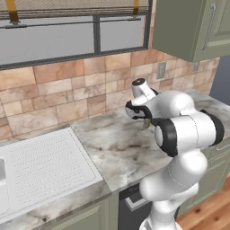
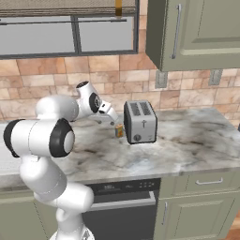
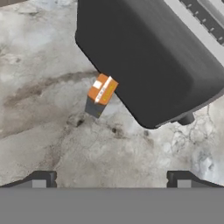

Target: Move the drinks to the dining counter.

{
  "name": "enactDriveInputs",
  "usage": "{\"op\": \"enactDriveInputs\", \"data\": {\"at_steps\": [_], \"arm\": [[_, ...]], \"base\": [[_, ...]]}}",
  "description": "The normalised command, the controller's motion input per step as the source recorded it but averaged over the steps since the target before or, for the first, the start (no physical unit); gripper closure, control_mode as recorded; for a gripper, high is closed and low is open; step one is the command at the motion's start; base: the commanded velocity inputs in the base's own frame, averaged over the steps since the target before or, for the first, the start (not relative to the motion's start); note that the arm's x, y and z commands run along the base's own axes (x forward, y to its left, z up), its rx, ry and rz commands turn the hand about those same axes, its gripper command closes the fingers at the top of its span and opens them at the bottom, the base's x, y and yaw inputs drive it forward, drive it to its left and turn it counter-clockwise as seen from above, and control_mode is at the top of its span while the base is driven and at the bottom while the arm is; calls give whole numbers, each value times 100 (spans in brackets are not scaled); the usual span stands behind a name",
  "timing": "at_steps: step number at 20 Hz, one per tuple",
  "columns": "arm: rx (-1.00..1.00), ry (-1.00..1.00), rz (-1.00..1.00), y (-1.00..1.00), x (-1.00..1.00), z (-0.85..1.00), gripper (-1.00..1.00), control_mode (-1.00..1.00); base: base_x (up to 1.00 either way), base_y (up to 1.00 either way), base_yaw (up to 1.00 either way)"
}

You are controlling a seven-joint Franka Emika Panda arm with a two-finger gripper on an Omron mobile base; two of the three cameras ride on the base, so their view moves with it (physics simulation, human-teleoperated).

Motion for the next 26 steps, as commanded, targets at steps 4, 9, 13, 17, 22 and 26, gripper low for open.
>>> {"op": "enactDriveInputs", "data": {"at_steps": [4, 9, 13, 17, 22, 26], "arm": [[1, 0, -6, -1, 11, 0, -100, -100], [4, 0, -5, -6, 7, -2, -100, -100], [4, 0, -4, -11, 10, -14, -100, -100], [1, -3, -4, -10, 17, -18, -100, -100], [0, 0, -4, -7, 20, -13, -100, -100], [0, 0, -3, -2, 19, -12, -100, -100]], "base": [[0, 0, 0], [0, 0, 0], [0, 0, 0], [0, 0, 0], [0, 0, 0], [0, 0, 0]]}}
